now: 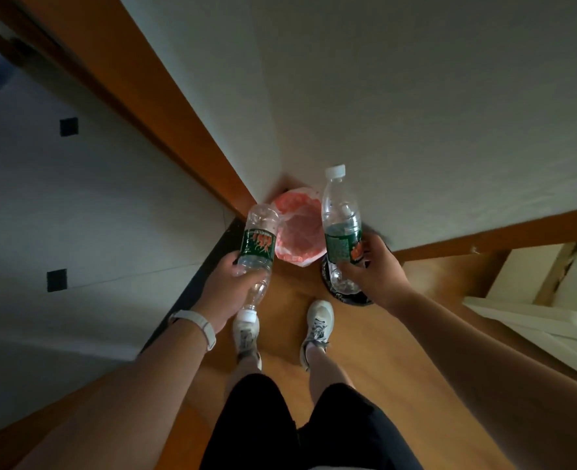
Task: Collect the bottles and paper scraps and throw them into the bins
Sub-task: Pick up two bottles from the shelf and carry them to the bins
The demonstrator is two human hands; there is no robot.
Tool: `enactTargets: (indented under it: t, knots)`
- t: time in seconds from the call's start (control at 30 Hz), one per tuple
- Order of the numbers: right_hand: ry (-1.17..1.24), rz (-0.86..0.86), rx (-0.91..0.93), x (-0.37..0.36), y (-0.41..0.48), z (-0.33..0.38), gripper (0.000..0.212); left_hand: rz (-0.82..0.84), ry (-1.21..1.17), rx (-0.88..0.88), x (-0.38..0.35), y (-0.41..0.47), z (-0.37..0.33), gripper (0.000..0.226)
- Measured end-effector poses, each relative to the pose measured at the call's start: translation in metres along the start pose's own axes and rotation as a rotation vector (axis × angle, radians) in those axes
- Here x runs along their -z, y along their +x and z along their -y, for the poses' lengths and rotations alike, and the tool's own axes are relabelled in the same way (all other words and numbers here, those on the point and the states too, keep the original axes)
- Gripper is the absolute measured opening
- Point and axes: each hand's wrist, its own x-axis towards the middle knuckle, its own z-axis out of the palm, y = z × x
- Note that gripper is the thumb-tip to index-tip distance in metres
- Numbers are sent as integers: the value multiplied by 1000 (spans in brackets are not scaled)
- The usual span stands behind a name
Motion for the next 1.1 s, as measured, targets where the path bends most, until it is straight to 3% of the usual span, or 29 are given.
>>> enactTargets:
  t: [0.27, 0.4, 0.57, 0.67, 0.8, 1.1]
  knots:
    - [-22, -42, -75, -75, 89, -53, 60, 89, 106, 91, -24, 140, 46, 43]
    - [-29, -55, -97, -118, 151, -87, 59, 121, 180, 71, -41, 215, 76, 46]
    - [-50, -115, -107, -170, 222, -137, 60, 157, 333, -8, -65, 307, 125, 31]
    - [-65, -153, -98, -197, 258, -167, 59, 184, 439, -52, -82, 355, 147, 49]
    - [-59, -208, -75, -228, 295, -201, 66, 188, 519, -109, -102, 394, 163, 71]
    - [-162, -128, -11, -252, 323, -223, 78, 210, 576, -177, -97, 411, 174, 66]
